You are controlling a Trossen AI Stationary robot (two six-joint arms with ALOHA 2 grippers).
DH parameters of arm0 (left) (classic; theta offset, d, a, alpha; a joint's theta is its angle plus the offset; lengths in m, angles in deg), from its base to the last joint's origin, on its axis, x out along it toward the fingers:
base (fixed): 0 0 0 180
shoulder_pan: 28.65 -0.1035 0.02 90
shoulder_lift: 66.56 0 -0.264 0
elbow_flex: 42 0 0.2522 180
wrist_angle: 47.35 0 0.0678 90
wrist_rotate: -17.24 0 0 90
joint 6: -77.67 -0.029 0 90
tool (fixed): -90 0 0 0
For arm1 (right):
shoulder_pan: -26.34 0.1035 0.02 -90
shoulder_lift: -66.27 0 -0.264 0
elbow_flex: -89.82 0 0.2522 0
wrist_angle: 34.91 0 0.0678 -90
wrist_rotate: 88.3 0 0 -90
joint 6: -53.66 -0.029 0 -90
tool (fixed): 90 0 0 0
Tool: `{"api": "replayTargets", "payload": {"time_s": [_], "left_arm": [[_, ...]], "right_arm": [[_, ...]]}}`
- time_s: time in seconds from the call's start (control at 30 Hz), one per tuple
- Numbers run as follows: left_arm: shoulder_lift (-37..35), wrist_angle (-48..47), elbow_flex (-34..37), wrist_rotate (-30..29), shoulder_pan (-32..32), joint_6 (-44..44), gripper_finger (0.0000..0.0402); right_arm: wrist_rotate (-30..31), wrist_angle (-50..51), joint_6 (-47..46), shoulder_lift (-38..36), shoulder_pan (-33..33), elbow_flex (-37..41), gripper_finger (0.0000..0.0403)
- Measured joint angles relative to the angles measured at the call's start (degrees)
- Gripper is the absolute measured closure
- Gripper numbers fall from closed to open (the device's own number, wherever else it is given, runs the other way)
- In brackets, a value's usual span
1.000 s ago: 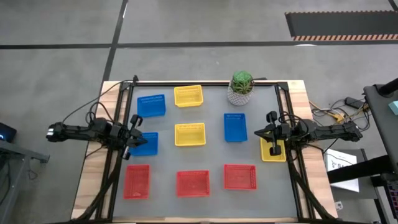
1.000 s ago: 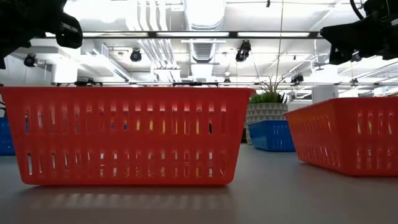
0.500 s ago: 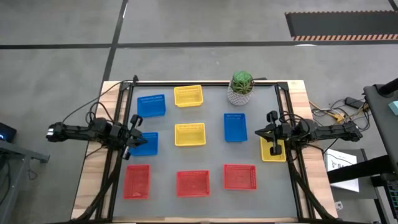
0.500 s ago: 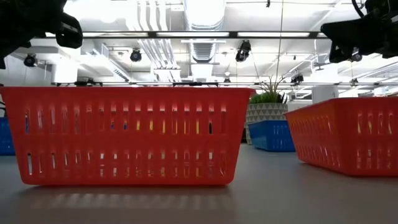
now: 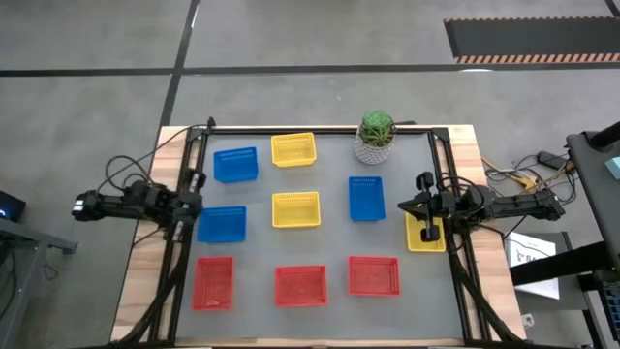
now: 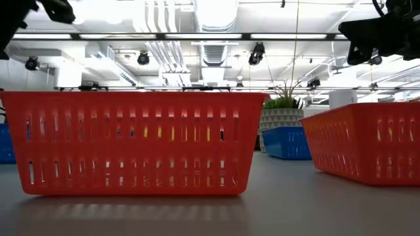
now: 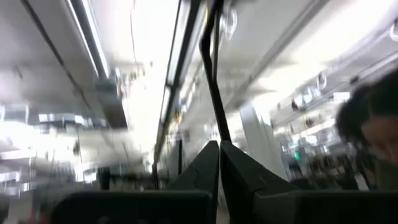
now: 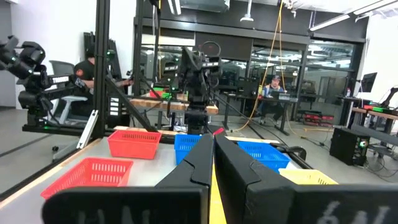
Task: Stack baskets by color
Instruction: Stack the bottom yellow basket on top of the top yellow basket
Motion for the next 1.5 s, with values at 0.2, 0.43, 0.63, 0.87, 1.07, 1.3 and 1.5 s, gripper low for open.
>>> {"api": "replayTargets", "payload": {"time_s": [0.2,0.43,0.63,0.87,1.07,1.3,1.5], "left_arm": [[0.0,5.6,0.0,0.0,0.0,0.0,0.0402],[0.0,5.9,0.0,0.0,0.0,0.0,0.0402],[0.0,5.9,0.0,0.0,0.0,0.0,0.0402],[0.5,5.7,0.0,0.0,0.0,-1.9,0.0402],[3.1,5.6,-0.2,0.0,0.0,-2.9,0.0402],[6.4,6.2,-2.1,-2.6,0.0,-10.1,0.0402],[11.4,5.8,-3.1,-15.2,0.0,-7.7,0.0402]], "right_arm": [[0.0,0.1,0.0,0.0,0.0,0.0,0.0394],[0.0,-0.1,-5.3,0.0,0.0,0.0,0.0394],[2.1,-4.6,-9.0,0.0,0.0,0.0,0.0394],[2.8,-16.7,-2.1,2.0,0.0,0.0,0.0394],[3.1,-17.0,1.1,8.1,0.0,-3.4,0.0394],[8.0,-16.2,7.3,18.5,0.0,-8.8,0.0394],[8.8,-15.9,9.2,23.1,0.0,-11.8,0.0394]]}}
